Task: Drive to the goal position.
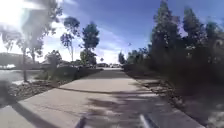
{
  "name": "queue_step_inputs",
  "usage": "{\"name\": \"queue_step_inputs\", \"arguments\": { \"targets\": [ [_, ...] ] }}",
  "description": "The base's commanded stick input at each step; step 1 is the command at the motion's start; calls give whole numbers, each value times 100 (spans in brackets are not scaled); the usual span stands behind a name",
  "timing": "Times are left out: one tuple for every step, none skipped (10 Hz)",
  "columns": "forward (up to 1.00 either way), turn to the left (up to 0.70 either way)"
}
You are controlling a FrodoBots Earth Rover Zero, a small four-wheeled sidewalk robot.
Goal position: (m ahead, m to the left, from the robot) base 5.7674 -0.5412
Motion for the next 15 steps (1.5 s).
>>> {"name": "queue_step_inputs", "arguments": {
  "targets": [
    [100,0],
    [100,0],
    [100,0],
    [100,0],
    [100,0],
    [100,0],
    [100,0],
    [100,0],
    [100,0],
    [100,0],
    [100,0],
    [100,0],
    [100,0],
    [100,0],
    [100,0]
  ]
}}
